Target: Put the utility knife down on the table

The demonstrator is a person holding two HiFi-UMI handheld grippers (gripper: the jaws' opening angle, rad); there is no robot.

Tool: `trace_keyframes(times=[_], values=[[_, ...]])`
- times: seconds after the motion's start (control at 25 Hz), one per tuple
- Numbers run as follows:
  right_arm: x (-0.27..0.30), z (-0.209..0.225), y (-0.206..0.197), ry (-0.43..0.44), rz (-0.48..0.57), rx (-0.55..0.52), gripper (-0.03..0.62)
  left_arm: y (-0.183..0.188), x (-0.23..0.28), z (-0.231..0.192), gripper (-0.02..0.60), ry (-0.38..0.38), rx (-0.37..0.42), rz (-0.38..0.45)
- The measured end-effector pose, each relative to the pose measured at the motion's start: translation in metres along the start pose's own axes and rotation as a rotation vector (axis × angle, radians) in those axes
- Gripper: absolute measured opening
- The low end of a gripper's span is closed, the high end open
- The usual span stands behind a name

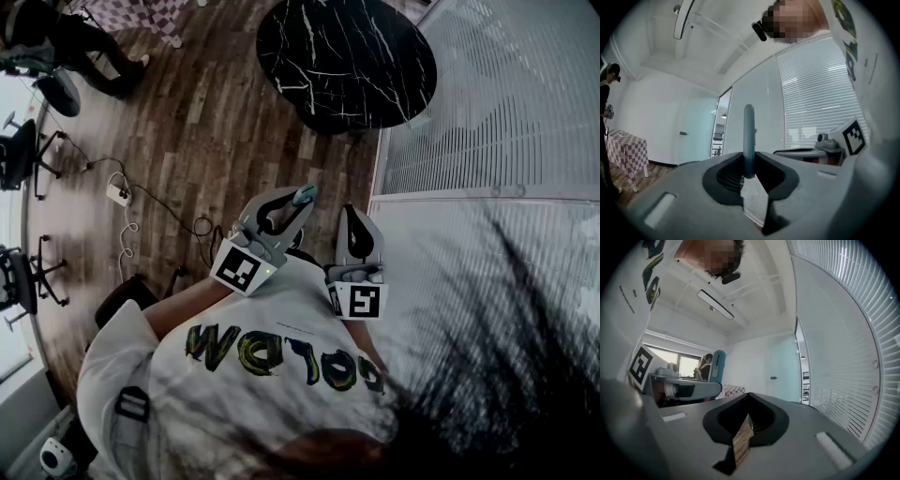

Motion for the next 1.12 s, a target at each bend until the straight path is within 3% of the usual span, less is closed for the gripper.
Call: trace_keyframes(times=[0.76, 1.12], values=[[-0.011, 0.043, -0.015, 0.0, 0.016, 0.06, 0.002, -0.017, 0.037, 0.021, 0.069, 0.011, -0.02, -0.027], [0.009, 0.059, -0.026, 0.007, 0.001, 0.075, 0.002, -0.026, 0.059, 0.004, 0.069, 0.008, -0.01, -0.025]])
Point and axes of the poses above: the fingertips, and each gripper's own axes: x forward along the fingers, z to its right, y out of its top, the point moved 8 cm from there along -x, backward along the fingers, and after that the axes turned 11 degrees about -y, right-handed, at the moved point
